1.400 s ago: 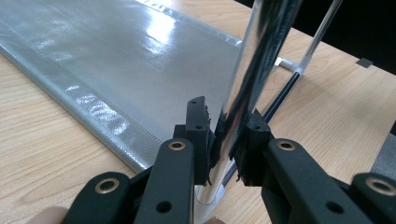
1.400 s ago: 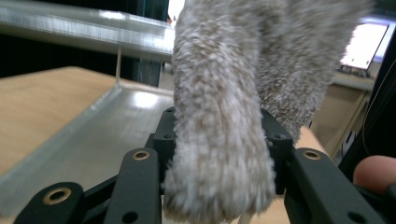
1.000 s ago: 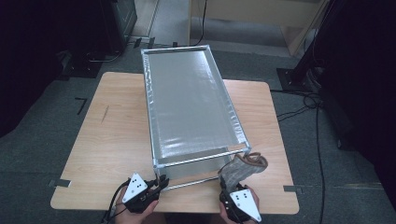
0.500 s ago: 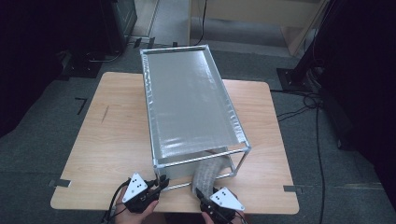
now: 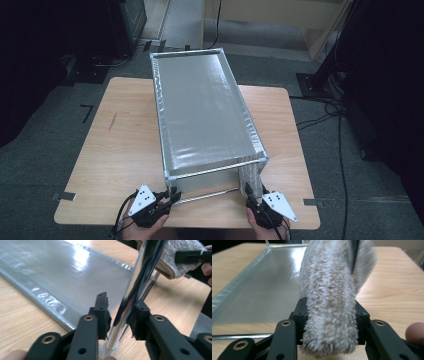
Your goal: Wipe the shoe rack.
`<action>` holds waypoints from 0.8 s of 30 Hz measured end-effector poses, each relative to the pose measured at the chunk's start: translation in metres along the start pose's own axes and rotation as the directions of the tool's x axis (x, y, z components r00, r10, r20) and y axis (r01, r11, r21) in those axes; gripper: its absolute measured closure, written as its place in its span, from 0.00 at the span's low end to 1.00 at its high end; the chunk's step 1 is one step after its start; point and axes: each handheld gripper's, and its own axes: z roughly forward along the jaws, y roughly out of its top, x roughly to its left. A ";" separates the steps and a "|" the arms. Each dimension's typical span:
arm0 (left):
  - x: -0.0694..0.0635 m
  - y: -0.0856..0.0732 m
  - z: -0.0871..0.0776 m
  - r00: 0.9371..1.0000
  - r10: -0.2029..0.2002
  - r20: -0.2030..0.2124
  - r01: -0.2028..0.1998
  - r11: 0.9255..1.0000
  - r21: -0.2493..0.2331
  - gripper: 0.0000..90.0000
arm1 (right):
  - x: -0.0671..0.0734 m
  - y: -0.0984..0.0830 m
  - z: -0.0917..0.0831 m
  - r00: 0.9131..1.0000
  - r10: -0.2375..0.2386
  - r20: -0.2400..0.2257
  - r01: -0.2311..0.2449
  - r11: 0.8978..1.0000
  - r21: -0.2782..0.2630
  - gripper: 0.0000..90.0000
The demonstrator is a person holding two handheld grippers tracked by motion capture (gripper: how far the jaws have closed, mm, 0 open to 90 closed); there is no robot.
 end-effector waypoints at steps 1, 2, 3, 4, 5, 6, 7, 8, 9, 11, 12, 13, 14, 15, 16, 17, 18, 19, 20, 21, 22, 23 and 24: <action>0.000 0.001 -0.002 1.000 0.000 0.006 0.000 1.000 -0.020 0.77 | 0.000 0.000 0.000 1.000 -0.008 0.004 0.008 1.000 0.001 0.65; 0.000 0.003 -0.003 1.000 -0.002 0.010 0.003 0.999 -0.033 0.76 | 0.001 -0.002 0.001 1.000 -0.014 0.006 0.014 1.000 0.012 0.65; -0.001 0.006 -0.006 1.000 -0.006 0.021 0.007 0.998 -0.060 0.75 | 0.002 -0.003 0.002 1.000 -0.018 0.006 0.018 1.000 0.022 0.65; -0.001 0.008 -0.009 1.000 -0.004 0.026 0.006 0.997 -0.078 0.73 | 0.004 -0.006 0.006 1.000 -0.026 0.005 0.026 0.999 0.045 0.66; -0.002 0.011 -0.012 1.000 0.001 0.030 0.002 0.995 -0.098 0.72 | 0.005 -0.008 0.009 1.000 -0.026 0.007 0.026 0.998 0.060 0.66; -0.003 0.014 -0.015 0.999 0.006 0.032 -0.002 0.993 -0.116 0.71 | 0.006 -0.011 0.012 0.999 -0.031 0.008 0.030 0.996 0.084 0.66; -0.004 0.017 -0.018 0.999 0.012 0.033 -0.008 0.991 -0.131 0.72 | 0.006 -0.015 0.016 1.000 -0.029 0.001 0.029 0.995 0.100 0.66; -0.004 0.019 -0.021 0.999 0.022 0.033 -0.017 0.990 -0.138 0.75 | 0.007 -0.017 0.020 1.000 -0.022 -0.005 0.022 0.993 0.120 0.66; -0.005 0.021 -0.022 0.999 0.028 0.035 -0.023 0.989 -0.143 0.81 | 0.008 -0.019 0.022 1.000 -0.017 -0.014 0.019 0.991 0.136 0.66; -0.007 0.022 -0.022 0.999 0.044 0.029 -0.040 0.990 -0.132 0.86 | 0.014 -0.020 0.025 0.999 -0.025 -0.033 0.029 0.989 0.147 0.66; -0.007 0.022 -0.022 0.999 0.049 0.024 -0.046 0.990 -0.131 0.87 | 0.019 -0.021 0.026 0.998 -0.041 -0.042 0.047 0.988 0.150 0.66; -0.008 0.022 -0.021 0.999 0.047 0.023 -0.043 0.990 -0.131 0.87 | 0.023 -0.021 0.027 0.997 -0.048 -0.052 0.055 0.987 0.152 0.66; -0.008 0.022 -0.021 0.999 0.045 0.025 -0.041 0.991 -0.129 0.87 | 0.028 -0.022 0.028 0.996 -0.053 -0.069 0.063 0.986 0.157 0.66; -0.008 0.022 -0.020 0.999 0.042 0.026 -0.039 0.991 -0.129 0.87 | 0.036 -0.023 0.030 0.994 -0.064 -0.093 0.078 0.984 0.160 0.66; -0.009 0.022 -0.020 0.999 0.039 0.028 -0.035 0.991 -0.129 0.87 | 0.044 -0.024 0.031 0.990 -0.073 -0.123 0.092 0.982 0.164 0.66; -0.010 0.023 -0.019 0.999 0.039 0.034 -0.034 0.992 -0.125 0.87 | 0.052 -0.025 0.031 0.984 -0.074 -0.159 0.101 0.980 0.169 0.66; -0.011 0.022 -0.018 0.999 0.036 0.040 -0.031 0.991 -0.127 0.87 | 0.060 -0.026 0.032 0.977 -0.082 -0.198 0.116 0.979 0.166 0.66; -0.013 0.022 -0.017 0.998 0.039 0.050 -0.032 0.992 -0.124 0.87 | 0.067 -0.026 0.031 0.969 -0.081 -0.231 0.123 0.978 0.170 0.66; -0.015 0.022 -0.015 0.998 0.039 0.058 -0.032 0.992 -0.123 0.87 | 0.080 -0.027 0.031 0.955 -0.095 -0.281 0.148 0.974 0.173 0.66; -0.017 0.022 -0.014 0.997 0.044 0.065 -0.036 0.992 -0.119 0.87 | 0.093 -0.028 0.030 0.937 -0.113 -0.330 0.177 0.969 0.173 0.66; -0.019 0.022 -0.013 0.996 0.050 0.067 -0.042 0.992 -0.117 0.87 | 0.100 -0.029 0.029 0.923 -0.133 -0.362 0.203 0.965 0.164 0.66; -0.020 0.022 -0.013 0.996 0.053 0.067 -0.045 0.992 -0.118 0.87 | 0.110 -0.030 0.028 0.904 -0.151 -0.401 0.231 0.960 0.160 0.66; -0.021 0.022 -0.013 0.996 0.060 0.061 -0.052 0.992 -0.115 0.87 | 0.117 -0.031 0.026 0.888 -0.165 -0.430 0.252 0.955 0.154 0.66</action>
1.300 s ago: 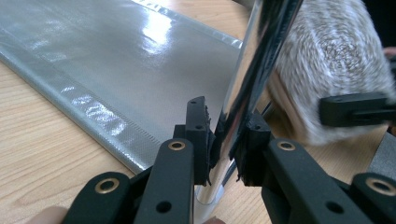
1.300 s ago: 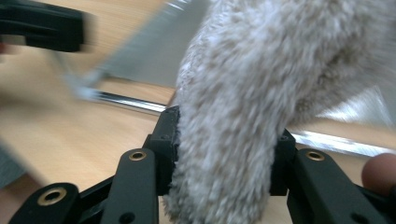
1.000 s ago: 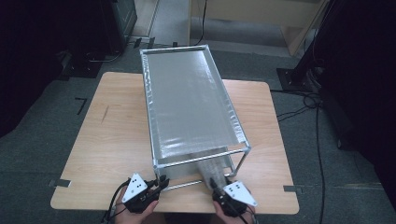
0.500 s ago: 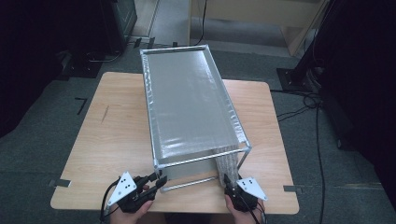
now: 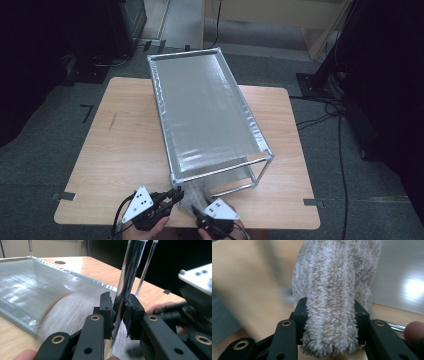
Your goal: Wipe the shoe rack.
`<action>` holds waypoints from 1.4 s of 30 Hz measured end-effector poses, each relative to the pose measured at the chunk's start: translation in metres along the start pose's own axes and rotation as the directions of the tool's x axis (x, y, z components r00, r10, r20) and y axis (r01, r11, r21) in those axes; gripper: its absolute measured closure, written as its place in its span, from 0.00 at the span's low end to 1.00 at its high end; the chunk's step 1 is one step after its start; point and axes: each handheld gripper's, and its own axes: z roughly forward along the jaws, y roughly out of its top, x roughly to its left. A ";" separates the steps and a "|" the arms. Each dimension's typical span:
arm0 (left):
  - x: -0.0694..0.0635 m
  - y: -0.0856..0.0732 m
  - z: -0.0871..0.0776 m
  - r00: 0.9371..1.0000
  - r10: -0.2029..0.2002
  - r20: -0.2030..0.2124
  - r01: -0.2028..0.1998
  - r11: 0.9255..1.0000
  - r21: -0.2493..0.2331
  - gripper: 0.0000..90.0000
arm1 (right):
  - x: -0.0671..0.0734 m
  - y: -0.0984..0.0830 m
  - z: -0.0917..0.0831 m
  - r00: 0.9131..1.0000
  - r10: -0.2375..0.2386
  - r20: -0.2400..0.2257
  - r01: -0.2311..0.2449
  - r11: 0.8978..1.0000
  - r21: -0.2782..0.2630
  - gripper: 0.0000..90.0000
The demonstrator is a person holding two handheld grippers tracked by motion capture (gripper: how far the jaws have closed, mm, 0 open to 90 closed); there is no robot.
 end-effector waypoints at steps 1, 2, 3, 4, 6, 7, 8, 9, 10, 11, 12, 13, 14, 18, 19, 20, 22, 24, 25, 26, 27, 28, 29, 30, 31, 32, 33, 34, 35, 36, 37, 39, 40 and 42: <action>0.000 0.000 0.000 1.000 -0.001 0.001 0.001 1.000 0.000 0.88 | 0.011 0.000 0.003 0.998 -0.051 -0.029 0.051 0.999 0.001 0.66; 0.001 0.000 0.000 1.000 0.000 0.003 0.000 1.000 0.000 0.88 | 0.014 0.000 0.003 0.997 -0.073 -0.027 0.073 0.997 0.006 0.66; 0.001 0.000 -0.001 1.000 0.005 0.006 -0.005 1.000 0.003 0.88 | 0.016 0.000 0.003 0.996 -0.089 -0.012 0.089 0.996 0.006 0.66; 0.002 0.000 -0.001 1.000 0.008 0.005 -0.008 1.000 0.003 0.88 | 0.012 -0.001 0.003 0.997 -0.080 -0.014 0.080 0.997 0.009 0.66; 0.002 0.000 -0.002 1.000 0.003 0.005 -0.003 1.000 0.002 0.88 | 0.001 -0.001 0.001 0.999 -0.037 -0.010 0.037 0.999 0.018 0.66; 0.003 0.000 -0.002 1.000 0.004 0.001 -0.004 1.000 0.002 0.88 | -0.007 -0.002 -0.001 1.000 -0.010 0.004 0.010 1.000 0.015 0.66; 0.003 0.000 -0.002 1.000 0.001 -0.002 -0.001 1.000 0.001 0.88 | -0.015 -0.003 -0.004 1.000 0.017 0.024 -0.017 1.000 0.011 0.66; 0.004 0.000 -0.003 1.000 -0.002 -0.004 0.002 1.000 0.001 0.88 | -0.024 -0.004 -0.007 0.998 0.034 0.055 -0.034 0.999 0.010 0.66; 0.005 0.000 -0.004 1.000 -0.002 -0.006 0.002 1.000 0.002 0.88 | -0.033 -0.006 -0.010 0.995 0.044 0.091 -0.045 0.999 0.007 0.66; 0.006 0.000 -0.004 1.000 -0.003 -0.009 0.003 1.000 -0.001 0.88 | -0.043 -0.007 -0.014 0.991 0.061 0.119 -0.062 0.998 0.003 0.66; 0.007 0.000 -0.004 1.000 -0.006 -0.009 0.006 1.000 -0.002 0.88 | -0.053 -0.009 -0.018 0.985 0.080 0.152 -0.081 0.997 0.000 0.66; 0.008 0.000 -0.005 1.000 -0.006 -0.011 0.006 1.000 -0.001 0.88 | -0.063 -0.010 -0.023 0.978 0.100 0.186 -0.101 0.995 -0.002 0.66; 0.008 0.000 -0.005 1.000 -0.005 -0.013 0.004 1.000 -0.001 0.88 | -0.073 -0.012 -0.028 0.967 0.127 0.222 -0.129 0.992 -0.007 0.66; 0.009 0.000 -0.006 1.000 -0.004 -0.013 0.004 1.000 -0.002 0.88 | -0.108 -0.017 -0.045 0.909 0.232 0.347 -0.230 0.972 -0.046 0.66; 0.010 0.000 -0.006 1.000 -0.003 -0.013 0.003 1.000 -0.002 0.88 | -0.114 -0.017 -0.049 0.899 0.258 0.354 -0.252 0.966 -0.064 0.67; 0.010 0.000 -0.006 1.000 -0.004 -0.013 0.004 1.000 -0.002 0.88 | -0.116 -0.017 -0.051 0.889 0.274 0.366 -0.266 0.961 -0.073 0.67; 0.010 0.000 -0.006 1.000 -0.005 -0.012 0.005 1.000 -0.001 0.88 | -0.117 -0.014 -0.056 0.879 0.285 0.382 -0.270 0.958 -0.092 0.67; 0.010 -0.001 -0.006 1.000 -0.006 -0.009 0.006 1.000 -0.001 0.88 | -0.112 -0.008 -0.059 0.876 0.278 0.395 -0.251 0.961 -0.119 0.68; 0.010 -0.001 -0.006 1.000 -0.007 -0.009 0.007 1.000 -0.002 0.88 | -0.110 -0.006 -0.061 0.875 0.279 0.396 -0.247 0.960 -0.130 0.68; 0.010 -0.001 -0.006 1.000 -0.007 -0.009 0.007 1.000 -0.002 0.88 | -0.108 -0.001 -0.064 0.873 0.280 0.399 -0.239 0.959 -0.151 0.68; 0.010 -0.001 -0.006 1.000 -0.005 -0.009 0.005 1.000 -0.001 0.88 | -0.106 0.003 -0.068 0.871 0.283 0.401 -0.230 0.957 -0.177 0.68; 0.010 -0.001 -0.006 1.000 -0.005 -0.008 0.005 1.000 -0.001 0.88 | -0.104 0.008 -0.074 0.869 0.283 0.406 -0.218 0.955 -0.201 0.68; 0.010 -0.001 -0.006 1.000 -0.005 -0.008 0.005 1.000 0.000 0.88 | -0.102 0.014 -0.080 0.867 0.290 0.405 -0.211 0.951 -0.228 0.68; 0.011 -0.001 -0.006 1.000 -0.005 -0.007 0.005 1.000 -0.001 0.88 | -0.100 0.018 -0.084 0.867 0.291 0.405 -0.202 0.947 -0.249 0.68; 0.011 -0.001 -0.005 1.000 -0.009 -0.004 0.009 1.000 -0.003 0.88 | -0.098 0.024 -0.092 0.867 0.295 0.402 -0.190 0.941 -0.280 0.68; 0.011 -0.001 -0.005 1.000 -0.011 -0.002 0.011 1.000 -0.003 0.87 | -0.095 0.029 -0.098 0.868 0.296 0.398 -0.178 0.935 -0.306 0.68; 0.011 -0.001 -0.005 1.000 -0.012 -0.002 0.012 1.000 -0.003 0.87 | -0.092 0.033 -0.104 0.872 0.298 0.389 -0.171 0.929 -0.329 0.68; 0.011 -0.001 -0.005 1.000 -0.014 -0.001 0.014 1.000 -0.003 0.87 | -0.089 0.036 -0.109 0.878 0.298 0.375 -0.163 0.922 -0.352 0.68; 0.011 -0.001 -0.005 1.000 -0.015 -0.002 0.015 1.000 -0.003 0.87 | -0.085 0.039 -0.112 0.884 0.297 0.361 -0.159 0.917 -0.365 0.69; 0.011 -0.001 -0.005 1.000 -0.015 -0.002 0.015 1.000 -0.003 0.87 | -0.080 0.041 -0.114 0.894 0.290 0.340 -0.154 0.914 -0.375 0.69; 0.011 -0.002 -0.005 1.000 -0.017 -0.002 0.017 1.000 -0.003 0.87 | -0.078 0.042 -0.114 0.901 0.284 0.329 -0.151 0.914 -0.375 0.69; 0.011 -0.002 -0.005 1.000 -0.023 -0.001 0.023 1.000 -0.005 0.87 | -0.071 0.044 -0.111 0.917 0.263 0.301 -0.142 0.919 -0.368 0.69; 0.011 -0.002 -0.005 1.000 -0.024 -0.001 0.024 1.000 -0.005 0.87 | -0.067 0.044 -0.108 0.925 0.247 0.287 -0.135 0.923 -0.360 0.69; 0.011 -0.002 -0.005 1.000 -0.024 -0.001 0.024 1.000 -0.005 0.87 | -0.060 0.044 -0.102 0.943 0.211 0.258 -0.116 0.933 -0.340 0.69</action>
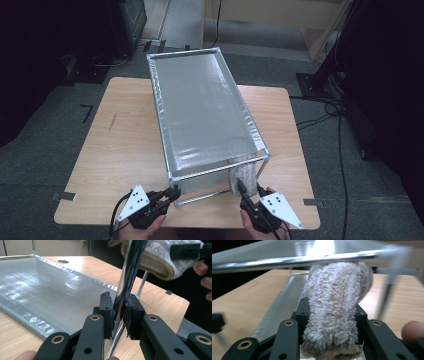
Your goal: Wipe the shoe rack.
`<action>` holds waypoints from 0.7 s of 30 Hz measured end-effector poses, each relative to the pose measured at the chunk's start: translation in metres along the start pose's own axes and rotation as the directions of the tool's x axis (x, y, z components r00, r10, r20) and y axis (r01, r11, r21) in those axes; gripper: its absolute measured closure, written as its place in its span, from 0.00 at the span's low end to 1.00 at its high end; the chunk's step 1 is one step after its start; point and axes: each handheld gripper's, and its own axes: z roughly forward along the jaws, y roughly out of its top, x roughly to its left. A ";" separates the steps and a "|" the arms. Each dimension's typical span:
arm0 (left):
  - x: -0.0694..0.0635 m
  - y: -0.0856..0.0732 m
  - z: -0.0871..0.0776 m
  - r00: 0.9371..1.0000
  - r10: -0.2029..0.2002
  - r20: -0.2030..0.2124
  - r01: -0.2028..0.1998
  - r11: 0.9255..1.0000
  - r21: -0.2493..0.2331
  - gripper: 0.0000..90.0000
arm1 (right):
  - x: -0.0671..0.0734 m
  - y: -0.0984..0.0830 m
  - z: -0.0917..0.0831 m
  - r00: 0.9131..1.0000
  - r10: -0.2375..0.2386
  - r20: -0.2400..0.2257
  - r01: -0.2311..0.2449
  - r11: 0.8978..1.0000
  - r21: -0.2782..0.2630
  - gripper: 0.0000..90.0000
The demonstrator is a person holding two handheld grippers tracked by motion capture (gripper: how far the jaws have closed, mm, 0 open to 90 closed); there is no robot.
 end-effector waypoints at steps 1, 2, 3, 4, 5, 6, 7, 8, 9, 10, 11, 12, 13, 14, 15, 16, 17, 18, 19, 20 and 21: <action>0.000 0.000 0.000 1.000 -0.001 0.001 0.001 1.000 0.000 0.87 | 0.005 -0.002 0.002 1.000 -0.013 -0.025 0.013 1.000 0.010 0.69; 0.000 0.000 0.000 1.000 -0.001 0.001 0.001 1.000 -0.001 0.87 | 0.012 -0.004 0.005 0.998 -0.040 -0.056 0.041 0.999 0.021 0.69; 0.000 0.000 0.000 1.000 -0.001 0.001 0.001 1.000 -0.001 0.87 | 0.016 -0.006 0.006 0.996 -0.056 -0.076 0.058 0.998 0.027 0.69; 0.000 0.000 0.000 1.000 -0.001 0.002 0.001 1.000 -0.001 0.87 | 0.021 -0.007 0.008 0.992 -0.080 -0.097 0.083 0.996 0.029 0.69; 0.000 0.000 0.000 1.000 -0.001 0.003 0.001 1.000 -0.001 0.87 | 0.027 -0.009 0.009 0.988 -0.104 -0.117 0.108 0.994 0.028 0.69; 0.000 0.000 0.000 1.000 0.000 0.003 0.000 1.000 0.000 0.87 | 0.031 -0.010 0.009 0.983 -0.126 -0.135 0.130 0.991 0.021 0.69; 0.000 0.000 0.000 1.000 0.000 0.003 0.000 1.000 0.000 0.87 | 0.035 -0.010 0.009 0.978 -0.140 -0.153 0.144 0.990 0.016 0.69; 0.000 0.000 0.000 1.000 0.000 0.002 0.000 1.000 0.000 0.87 | 0.038 -0.010 0.009 0.974 -0.152 -0.169 0.155 0.988 0.007 0.68; 0.001 0.000 0.000 1.000 0.001 0.004 -0.001 1.000 0.001 0.87 | 0.040 -0.010 0.008 0.971 -0.154 -0.183 0.157 0.988 0.002 0.68; 0.001 -0.001 0.000 1.000 -0.001 0.006 0.001 1.000 0.000 0.87 | 0.043 -0.009 0.007 0.967 -0.158 -0.201 0.160 0.987 -0.004 0.68; 0.001 -0.001 0.000 1.000 -0.002 0.006 0.002 1.000 -0.001 0.87 | 0.045 -0.008 0.007 0.965 -0.161 -0.208 0.163 0.987 -0.009 0.68; 0.001 -0.001 0.000 1.000 -0.003 0.007 0.003 1.000 0.001 0.87 | 0.047 -0.008 0.007 0.961 -0.161 -0.223 0.163 0.987 -0.005 0.68; 0.001 -0.001 0.000 1.000 -0.004 0.007 0.004 1.000 0.001 0.87 | 0.049 -0.009 0.007 0.959 -0.164 -0.230 0.169 0.986 -0.002 0.68; 0.000 -0.001 0.001 1.000 -0.004 0.005 0.004 1.000 0.001 0.87 | 0.051 -0.009 0.007 0.956 -0.175 -0.236 0.178 0.984 -0.007 0.68; 0.000 -0.001 0.001 1.000 -0.003 0.005 0.003 1.000 0.001 0.87 | 0.053 -0.010 0.007 0.953 -0.177 -0.246 0.181 0.983 -0.005 0.68; 0.000 -0.001 0.001 1.000 -0.004 0.005 0.004 1.000 0.001 0.87 | 0.055 -0.010 0.008 0.950 -0.186 -0.251 0.189 0.982 -0.010 0.68; 0.000 -0.001 0.000 1.000 -0.004 0.005 0.004 1.000 0.002 0.87 | 0.055 -0.011 0.007 0.949 -0.189 -0.251 0.192 0.981 -0.012 0.68; 0.000 -0.001 0.000 1.000 -0.001 0.004 0.001 1.000 0.002 0.87 | 0.055 -0.011 0.007 0.949 -0.191 -0.251 0.193 0.981 -0.015 0.68; 0.000 -0.001 0.000 1.000 0.001 0.004 -0.001 1.000 0.004 0.87 | 0.054 -0.010 0.007 0.951 -0.189 -0.244 0.190 0.982 -0.019 0.68; 0.000 -0.001 0.000 1.000 0.001 0.004 -0.001 1.000 0.004 0.87 | 0.050 -0.009 0.006 0.956 -0.185 -0.226 0.184 0.983 -0.023 0.68; 0.001 -0.001 0.000 1.000 0.001 0.005 -0.001 1.000 0.004 0.87 | 0.048 -0.008 0.007 0.961 -0.175 -0.214 0.174 0.984 -0.024 0.68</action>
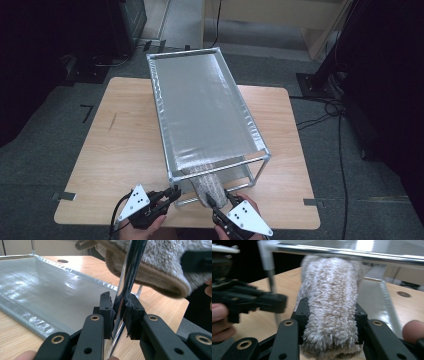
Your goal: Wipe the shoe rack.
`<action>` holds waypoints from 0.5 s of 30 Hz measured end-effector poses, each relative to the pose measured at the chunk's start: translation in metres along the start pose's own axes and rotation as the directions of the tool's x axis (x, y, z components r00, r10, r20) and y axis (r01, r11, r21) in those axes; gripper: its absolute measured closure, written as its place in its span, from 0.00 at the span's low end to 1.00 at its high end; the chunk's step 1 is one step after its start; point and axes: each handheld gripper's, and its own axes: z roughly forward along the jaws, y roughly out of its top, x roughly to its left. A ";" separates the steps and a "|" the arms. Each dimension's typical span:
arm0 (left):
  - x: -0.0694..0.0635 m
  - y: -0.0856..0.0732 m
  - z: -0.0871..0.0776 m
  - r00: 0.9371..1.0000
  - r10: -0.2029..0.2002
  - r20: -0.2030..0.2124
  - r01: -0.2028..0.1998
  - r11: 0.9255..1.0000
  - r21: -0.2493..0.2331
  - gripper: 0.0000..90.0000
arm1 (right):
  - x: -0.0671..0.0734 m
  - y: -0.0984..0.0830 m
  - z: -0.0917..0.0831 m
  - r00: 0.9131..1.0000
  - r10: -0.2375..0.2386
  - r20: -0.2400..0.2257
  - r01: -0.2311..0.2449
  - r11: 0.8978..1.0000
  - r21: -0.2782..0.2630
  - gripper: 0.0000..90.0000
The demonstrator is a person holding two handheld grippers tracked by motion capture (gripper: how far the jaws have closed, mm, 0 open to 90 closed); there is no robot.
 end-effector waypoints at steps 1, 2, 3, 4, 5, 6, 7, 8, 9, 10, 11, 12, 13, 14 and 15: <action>0.000 0.000 0.000 1.000 0.001 0.000 -0.001 1.000 0.000 0.87 | -0.005 0.000 -0.001 1.000 0.017 0.015 -0.017 1.000 0.000 0.68; 0.000 0.000 0.000 1.000 0.002 0.000 -0.002 1.000 0.001 0.87 | -0.010 0.000 -0.002 0.998 0.046 0.035 -0.046 0.999 0.000 0.68; 0.000 0.000 0.000 1.000 0.002 0.000 -0.002 1.000 0.002 0.87 | -0.016 0.000 -0.004 0.996 0.071 0.058 -0.071 0.997 -0.003 0.68; 0.000 0.000 0.000 1.000 0.003 0.001 -0.003 1.000 0.002 0.87 | -0.020 -0.001 -0.005 0.993 0.089 0.077 -0.089 0.996 -0.004 0.68; 0.000 0.000 0.000 1.000 0.004 0.000 -0.004 1.000 0.003 0.87 | -0.027 -0.002 -0.007 0.987 0.111 0.113 -0.111 0.994 -0.008 0.68; 0.000 0.000 0.000 1.000 0.005 0.000 -0.005 1.000 0.004 0.87 | -0.032 -0.002 -0.009 0.982 0.126 0.144 -0.125 0.992 -0.014 0.68; 0.000 0.000 0.000 1.000 0.006 0.000 -0.006 1.000 0.004 0.87 | -0.038 -0.003 -0.011 0.974 0.143 0.175 -0.142 0.990 -0.018 0.68; 0.000 0.000 0.000 1.000 0.007 0.000 -0.007 1.000 0.005 0.87 | -0.043 -0.004 -0.014 0.966 0.158 0.203 -0.156 0.987 -0.023 0.68; 0.000 0.000 0.000 1.000 0.009 -0.001 -0.009 1.000 0.006 0.87 | -0.048 -0.005 -0.017 0.959 0.169 0.228 -0.167 0.986 -0.028 0.68; 0.000 0.000 0.000 1.000 0.010 -0.002 -0.010 1.000 0.005 0.87 | -0.053 -0.006 -0.020 0.952 0.178 0.248 -0.176 0.984 -0.031 0.68; 0.001 0.000 -0.001 1.000 0.012 -0.006 -0.012 1.000 0.007 0.87 | -0.059 -0.007 -0.022 0.947 0.179 0.266 -0.176 0.984 -0.033 0.68; 0.001 0.000 -0.001 1.000 0.010 -0.010 -0.010 1.000 0.006 0.87 | -0.064 -0.009 -0.025 0.943 0.179 0.282 -0.177 0.984 -0.031 0.68; 0.002 0.000 -0.001 1.000 0.011 -0.011 -0.011 1.000 0.005 0.87 | -0.070 -0.012 -0.028 0.938 0.181 0.296 -0.181 0.983 -0.027 0.68; 0.003 0.000 -0.002 1.000 0.008 -0.014 -0.008 1.000 0.005 0.87 | -0.075 -0.015 -0.030 0.934 0.183 0.307 -0.187 0.982 -0.015 0.68; 0.003 0.000 -0.002 1.000 0.009 -0.015 -0.009 1.000 0.006 0.87 | -0.080 -0.019 -0.031 0.928 0.187 0.321 -0.196 0.981 -0.003 0.68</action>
